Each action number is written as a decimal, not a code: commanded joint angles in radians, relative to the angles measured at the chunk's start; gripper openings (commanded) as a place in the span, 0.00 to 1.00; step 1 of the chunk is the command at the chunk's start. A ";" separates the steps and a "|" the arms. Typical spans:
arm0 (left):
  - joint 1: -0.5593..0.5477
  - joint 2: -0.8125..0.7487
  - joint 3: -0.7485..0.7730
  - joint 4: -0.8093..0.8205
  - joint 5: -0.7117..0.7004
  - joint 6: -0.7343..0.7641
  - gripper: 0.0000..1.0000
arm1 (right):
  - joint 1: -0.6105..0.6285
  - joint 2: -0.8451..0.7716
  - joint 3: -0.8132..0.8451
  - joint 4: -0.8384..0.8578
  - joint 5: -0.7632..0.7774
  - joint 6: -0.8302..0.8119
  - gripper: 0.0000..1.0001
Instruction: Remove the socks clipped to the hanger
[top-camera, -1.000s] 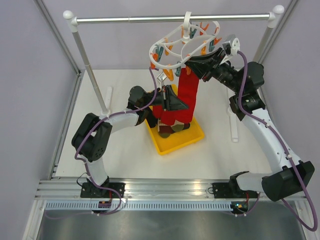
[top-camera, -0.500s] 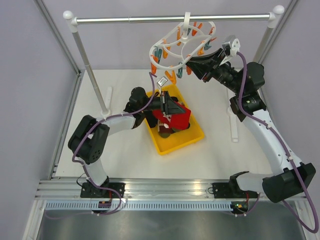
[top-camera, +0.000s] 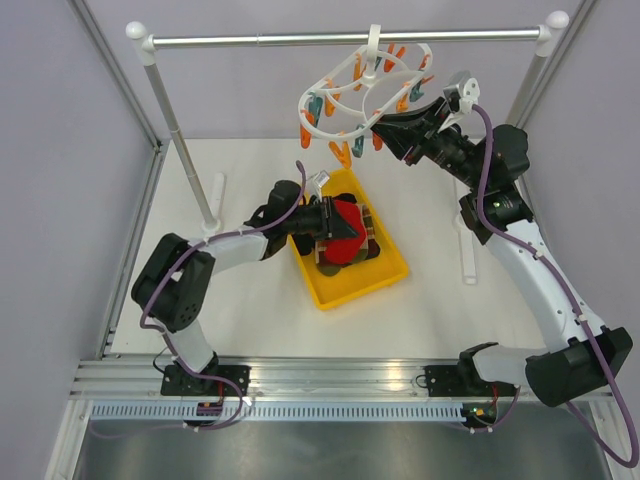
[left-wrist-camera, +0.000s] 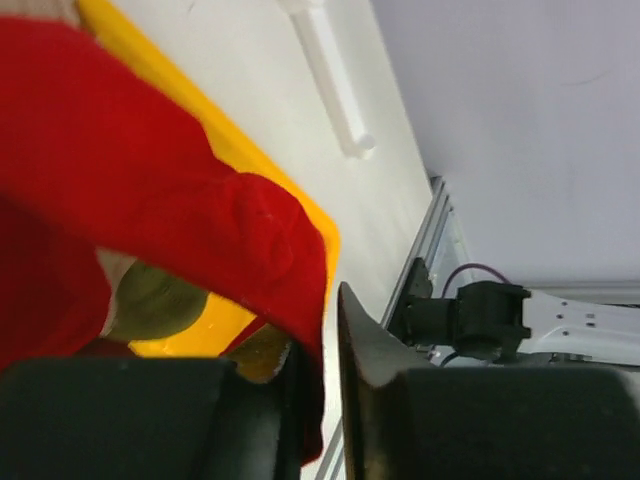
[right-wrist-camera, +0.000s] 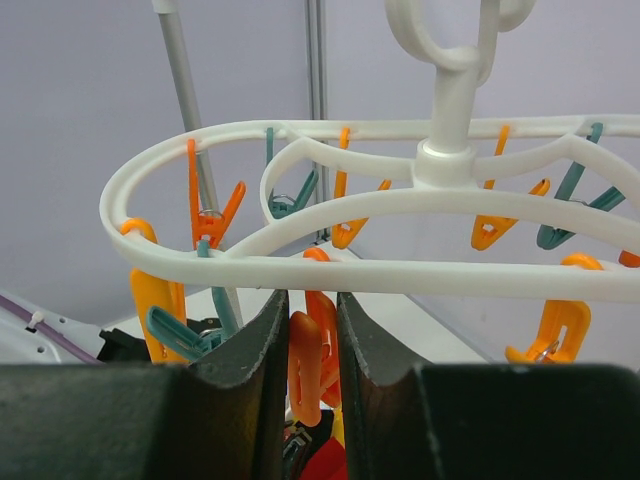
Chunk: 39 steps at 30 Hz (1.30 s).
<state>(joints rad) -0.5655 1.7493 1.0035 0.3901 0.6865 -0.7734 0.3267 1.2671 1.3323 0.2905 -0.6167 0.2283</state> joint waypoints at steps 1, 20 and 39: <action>0.003 -0.059 -0.038 -0.129 -0.132 0.074 0.32 | 0.009 -0.012 0.041 -0.002 -0.002 -0.021 0.08; 0.001 -0.254 0.012 -0.307 -0.231 0.169 0.99 | 0.015 -0.025 0.045 -0.034 0.023 -0.021 0.08; 0.003 -0.577 -0.016 -0.560 -0.271 0.227 1.00 | 0.014 -0.095 -0.014 -0.163 0.158 0.048 0.64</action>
<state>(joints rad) -0.5644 1.2346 0.9810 -0.1154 0.3962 -0.6067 0.3386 1.2160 1.3369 0.1699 -0.5125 0.2485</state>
